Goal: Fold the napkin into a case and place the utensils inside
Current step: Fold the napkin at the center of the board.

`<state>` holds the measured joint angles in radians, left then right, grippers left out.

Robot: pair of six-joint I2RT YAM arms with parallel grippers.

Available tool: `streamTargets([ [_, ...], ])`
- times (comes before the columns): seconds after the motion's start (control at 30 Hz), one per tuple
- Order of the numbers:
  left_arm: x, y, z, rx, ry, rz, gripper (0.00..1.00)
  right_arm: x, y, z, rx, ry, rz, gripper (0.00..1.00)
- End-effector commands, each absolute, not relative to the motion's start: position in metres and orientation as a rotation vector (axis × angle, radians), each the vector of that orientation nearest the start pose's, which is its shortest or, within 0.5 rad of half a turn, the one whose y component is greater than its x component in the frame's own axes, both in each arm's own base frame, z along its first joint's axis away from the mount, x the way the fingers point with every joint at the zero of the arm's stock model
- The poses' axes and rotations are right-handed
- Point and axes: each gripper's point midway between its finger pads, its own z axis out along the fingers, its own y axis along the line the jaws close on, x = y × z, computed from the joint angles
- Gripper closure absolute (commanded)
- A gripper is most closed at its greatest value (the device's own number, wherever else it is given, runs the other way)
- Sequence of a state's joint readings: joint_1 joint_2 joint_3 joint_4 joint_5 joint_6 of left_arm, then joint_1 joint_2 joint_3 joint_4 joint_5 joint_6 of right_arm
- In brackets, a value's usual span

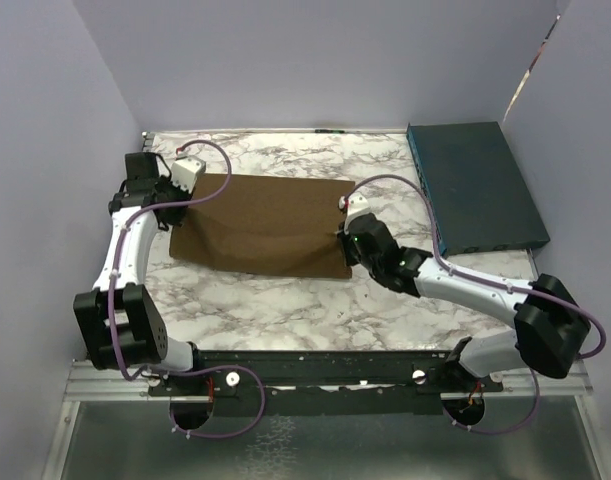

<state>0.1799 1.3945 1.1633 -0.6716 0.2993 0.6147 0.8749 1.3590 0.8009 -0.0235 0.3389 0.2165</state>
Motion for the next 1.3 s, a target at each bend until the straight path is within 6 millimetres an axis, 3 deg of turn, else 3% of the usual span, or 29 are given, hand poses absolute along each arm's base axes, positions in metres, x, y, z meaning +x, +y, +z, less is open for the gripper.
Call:
streamTargets([
  [0.0,0.419,0.048,0.189,0.460,2.201,0.144,1.00,0.329,0.264,0.151,-0.427,1.989,0.289,0.99],
  [0.2,0.463,0.069,0.197,0.318,2.156,0.262,1.00,0.373,0.251,0.141,-0.370,2.022,0.275,0.99],
  [0.33,0.481,0.078,0.185,0.252,2.180,0.312,1.00,0.394,0.246,0.126,-0.357,2.066,0.272,0.99],
  [0.67,0.507,0.035,0.139,0.339,2.256,0.284,1.00,0.430,0.246,0.106,-0.349,2.112,0.298,0.99],
  [0.8,0.520,0.037,0.137,0.312,2.256,0.322,1.00,0.443,0.240,0.098,-0.340,2.134,0.288,0.99],
  [0.9,0.528,0.050,0.139,0.260,2.255,0.410,1.00,0.452,0.235,0.087,-0.334,2.161,0.290,0.99],
  [1.27,0.547,0.025,0.119,0.309,2.272,0.458,1.00,0.475,0.240,0.062,-0.372,2.220,0.287,0.99],
])
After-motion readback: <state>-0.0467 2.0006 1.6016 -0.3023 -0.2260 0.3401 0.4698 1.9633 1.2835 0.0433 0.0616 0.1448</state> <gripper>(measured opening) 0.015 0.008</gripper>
